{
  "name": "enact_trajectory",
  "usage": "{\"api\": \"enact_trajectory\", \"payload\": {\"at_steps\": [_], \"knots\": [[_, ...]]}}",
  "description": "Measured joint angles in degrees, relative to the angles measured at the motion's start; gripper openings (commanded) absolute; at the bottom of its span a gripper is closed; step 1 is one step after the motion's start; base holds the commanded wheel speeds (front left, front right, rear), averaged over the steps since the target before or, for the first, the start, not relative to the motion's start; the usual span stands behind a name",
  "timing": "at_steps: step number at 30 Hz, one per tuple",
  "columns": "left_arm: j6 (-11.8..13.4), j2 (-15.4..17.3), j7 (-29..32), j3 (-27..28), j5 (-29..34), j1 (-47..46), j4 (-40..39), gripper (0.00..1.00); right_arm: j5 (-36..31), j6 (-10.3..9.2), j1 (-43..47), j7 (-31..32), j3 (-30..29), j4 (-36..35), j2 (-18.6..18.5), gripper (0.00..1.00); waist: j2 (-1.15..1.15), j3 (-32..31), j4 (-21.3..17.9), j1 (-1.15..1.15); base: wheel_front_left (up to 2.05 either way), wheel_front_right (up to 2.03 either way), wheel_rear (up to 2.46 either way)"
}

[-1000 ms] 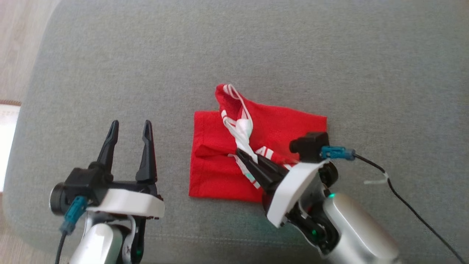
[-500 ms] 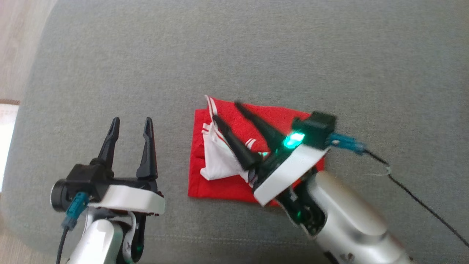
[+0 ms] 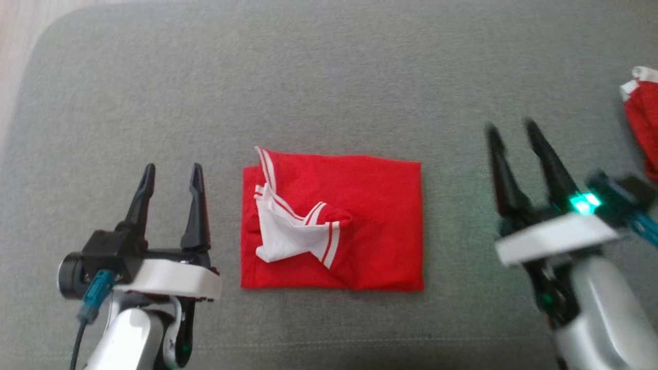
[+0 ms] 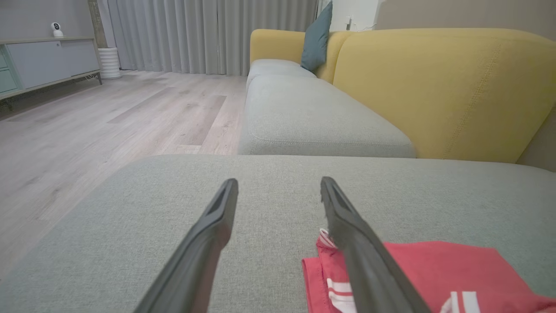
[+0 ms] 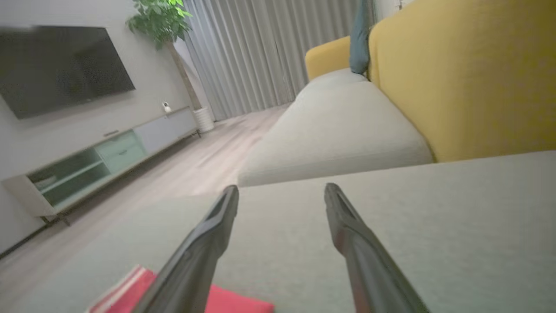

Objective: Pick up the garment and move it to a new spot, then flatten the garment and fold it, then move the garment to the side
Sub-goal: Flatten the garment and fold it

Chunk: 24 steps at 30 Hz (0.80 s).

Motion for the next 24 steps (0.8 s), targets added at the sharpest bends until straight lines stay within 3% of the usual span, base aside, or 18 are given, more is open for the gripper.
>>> {"api": "enact_trajectory", "payload": {"at_steps": [8, 22, 23, 24], "knots": [[0.77, 0.77, 0.63, 0.26, -0.01, 1.35, -0.44, 1.0, -6.64, 0.0, 12.12, 4.16, -10.11, -7.76, -0.89, 1.0, 0.0, -0.41, -2.02, 0.0, 0.0, 0.0, 0.0], [1.96, 1.43, 1.45, 0.3, -0.01, 2.09, -1.1, 1.0, -8.53, 0.0, 14.75, 8.02, -11.94, -13.85, 0.52, 1.0, 0.0, -0.45, -1.93, 0.0, 0.0, 0.0, 0.0], [1.96, 1.43, 1.51, 0.24, -0.01, 2.11, -1.18, 1.0, -8.53, 0.0, 14.75, 8.18, -12.01, -13.85, 0.59, 0.85, 0.0, -0.42, -1.88, 0.0, 0.0, 0.0, 0.0], [1.97, 1.43, 1.51, 0.24, -0.01, 2.1, -1.3, 1.0, -8.5, 0.0, 14.75, 8.4, -11.91, -13.7, 0.69, 0.34, 0.0, -0.35, -1.82, 0.0, 0.0, 0.0, 0.0]]}}
